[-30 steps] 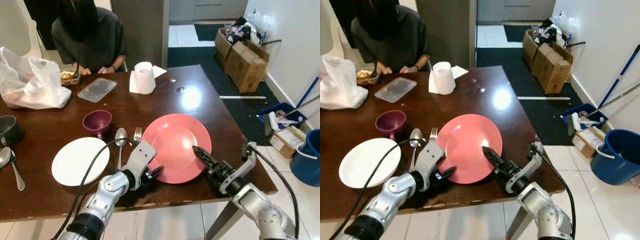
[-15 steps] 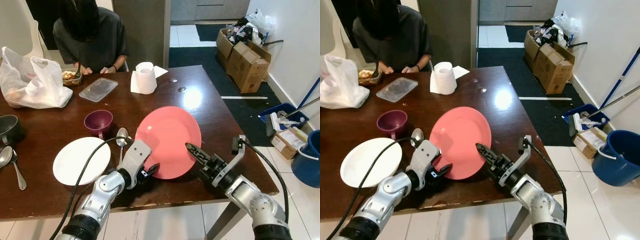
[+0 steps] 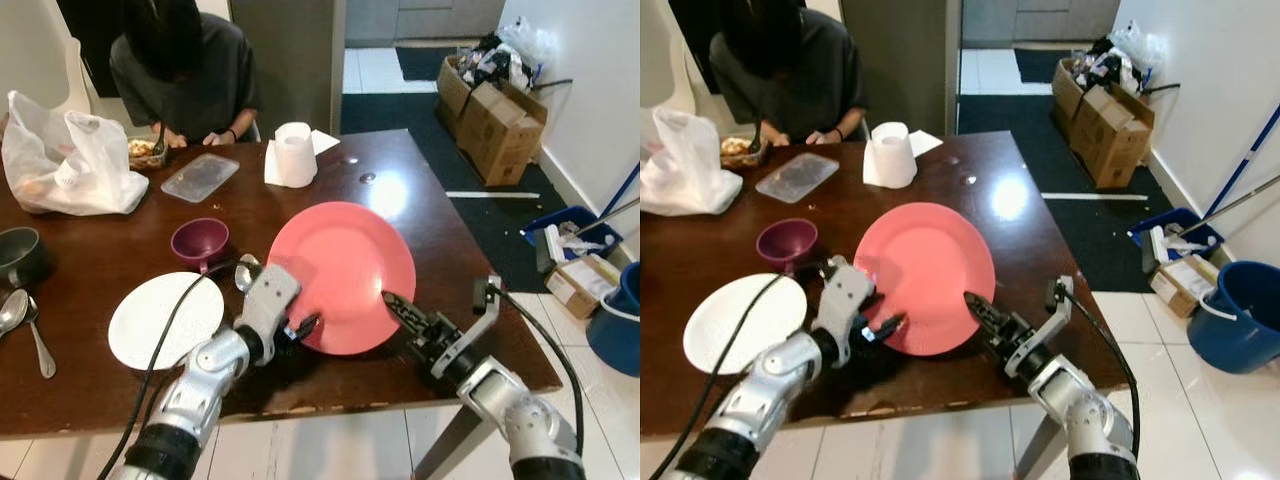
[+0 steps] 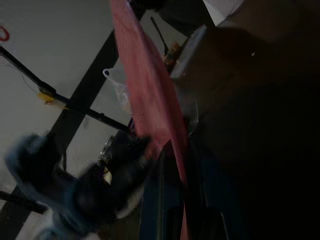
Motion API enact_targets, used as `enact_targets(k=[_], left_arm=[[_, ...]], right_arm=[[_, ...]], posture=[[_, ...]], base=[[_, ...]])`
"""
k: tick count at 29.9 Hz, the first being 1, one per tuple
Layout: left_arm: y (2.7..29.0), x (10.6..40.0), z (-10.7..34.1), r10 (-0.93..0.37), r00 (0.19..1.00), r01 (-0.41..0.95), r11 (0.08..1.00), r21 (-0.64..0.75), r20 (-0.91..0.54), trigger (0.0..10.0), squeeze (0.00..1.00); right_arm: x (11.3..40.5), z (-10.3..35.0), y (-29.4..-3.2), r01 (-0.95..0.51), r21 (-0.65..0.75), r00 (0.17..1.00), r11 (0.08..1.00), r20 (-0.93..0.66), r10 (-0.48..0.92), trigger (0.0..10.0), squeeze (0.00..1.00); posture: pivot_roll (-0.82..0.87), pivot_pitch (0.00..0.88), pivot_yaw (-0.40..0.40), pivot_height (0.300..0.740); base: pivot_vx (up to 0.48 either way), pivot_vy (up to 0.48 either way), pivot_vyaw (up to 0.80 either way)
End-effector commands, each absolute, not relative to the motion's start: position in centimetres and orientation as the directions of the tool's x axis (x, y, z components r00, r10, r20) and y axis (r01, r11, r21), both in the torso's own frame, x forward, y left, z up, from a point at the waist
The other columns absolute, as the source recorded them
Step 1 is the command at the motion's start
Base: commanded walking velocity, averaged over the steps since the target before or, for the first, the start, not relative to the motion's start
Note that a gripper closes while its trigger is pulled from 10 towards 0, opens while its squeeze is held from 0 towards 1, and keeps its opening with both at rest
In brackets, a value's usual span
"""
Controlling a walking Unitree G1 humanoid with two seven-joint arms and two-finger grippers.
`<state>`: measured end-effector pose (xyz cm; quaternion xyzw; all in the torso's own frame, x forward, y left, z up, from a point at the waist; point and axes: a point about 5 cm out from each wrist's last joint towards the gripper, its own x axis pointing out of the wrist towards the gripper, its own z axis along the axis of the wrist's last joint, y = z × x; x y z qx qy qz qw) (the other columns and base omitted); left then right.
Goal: Setting the table
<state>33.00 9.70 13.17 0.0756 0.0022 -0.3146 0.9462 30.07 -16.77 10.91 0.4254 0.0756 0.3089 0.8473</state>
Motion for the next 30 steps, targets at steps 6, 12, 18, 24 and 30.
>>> enact_targets(k=[6, 12, 18, 24, 30], left_arm=[[12.4, 32.8, 20.6, -0.503, 0.847, 0.504, 0.863, 0.041, 0.172, 10.0, 0.0], [16.1, 32.5, 22.5, -0.29, 0.934, 0.298, 0.954, -0.009, 0.209, 10.0, 0.0], [17.9, 32.6, 22.2, -0.15, 0.972, 0.148, 0.989, 0.024, 0.178, 10.0, 0.0], [17.8, 32.6, 22.2, -0.09, 0.983, 0.092, 0.996, -0.005, 0.163, 10.0, 0.0], [16.1, 32.6, 22.0, -0.121, 0.982, 0.123, 0.992, -0.007, 0.145, 10.0, 0.0]], right_arm=[[29.3, 14.5, -17.2, -0.545, 0.679, 0.81, 0.493, 0.275, 0.517, 0.0, 0.0], [29.3, 18.9, -17.7, -0.495, 0.52, 0.868, 0.696, 0.337, 0.366, 10.0, 0.0], [29.6, 21.4, -17.7, -0.413, 0.467, 0.89, 0.782, 0.388, 0.239, 10.0, 0.0], [29.5, 22.8, -16.8, -0.392, 0.464, 0.888, 0.794, 0.417, 0.195, 10.0, 0.0], [29.4, 22.5, -17.0, -0.332, 0.588, 0.908, 0.738, 0.412, 0.079, 10.0, 0.0]], posture=[[-0.03, 0.0, 0.142, 0.74], [-0.02, 0.0, 0.141, 0.74], [-0.03, 0.0, 0.128, 0.74], [-0.04, 0.0, 0.126, 0.74], [-0.05, 0.0, 0.139, 0.74]], base=[[0.0, 0.0, 0.0], [0.0, 0.0, 0.0], [0.0, 0.0, 0.0], [0.0, 0.0, 0.0], [0.0, 0.0, 0.0]])
